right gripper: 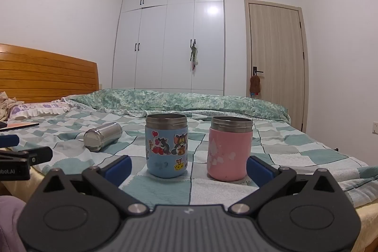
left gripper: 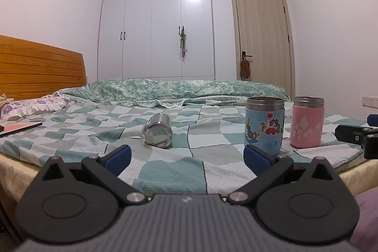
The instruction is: Flip cup upright
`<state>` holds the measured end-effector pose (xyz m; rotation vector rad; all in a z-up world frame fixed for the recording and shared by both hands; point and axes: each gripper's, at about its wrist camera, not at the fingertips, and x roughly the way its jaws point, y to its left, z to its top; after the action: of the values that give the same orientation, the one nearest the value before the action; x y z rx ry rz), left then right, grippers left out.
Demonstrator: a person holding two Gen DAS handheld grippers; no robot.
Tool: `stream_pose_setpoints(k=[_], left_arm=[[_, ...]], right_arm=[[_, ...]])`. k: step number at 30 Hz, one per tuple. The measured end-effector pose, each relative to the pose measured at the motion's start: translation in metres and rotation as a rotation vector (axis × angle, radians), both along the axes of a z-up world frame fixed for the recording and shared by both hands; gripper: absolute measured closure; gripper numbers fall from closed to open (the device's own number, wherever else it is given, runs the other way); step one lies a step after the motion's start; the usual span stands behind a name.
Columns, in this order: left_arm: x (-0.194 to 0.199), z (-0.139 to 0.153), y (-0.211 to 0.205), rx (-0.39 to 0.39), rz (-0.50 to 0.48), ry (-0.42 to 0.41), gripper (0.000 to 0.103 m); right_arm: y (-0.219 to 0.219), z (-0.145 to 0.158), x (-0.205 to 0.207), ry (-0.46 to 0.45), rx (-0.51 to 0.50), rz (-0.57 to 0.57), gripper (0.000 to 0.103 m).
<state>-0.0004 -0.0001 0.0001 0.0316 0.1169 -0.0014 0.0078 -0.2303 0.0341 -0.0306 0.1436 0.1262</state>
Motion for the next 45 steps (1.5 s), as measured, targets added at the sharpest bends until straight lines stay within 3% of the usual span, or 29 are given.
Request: stream_pose_setpoints(k=[45], left_arm=[[-0.0032,0.0054,-0.0018,-0.001,-0.002,-0.008,0.000]], right_arm=[[0.0008,0.0003,-0.0010,-0.003,-0.002,0.000,0.000]])
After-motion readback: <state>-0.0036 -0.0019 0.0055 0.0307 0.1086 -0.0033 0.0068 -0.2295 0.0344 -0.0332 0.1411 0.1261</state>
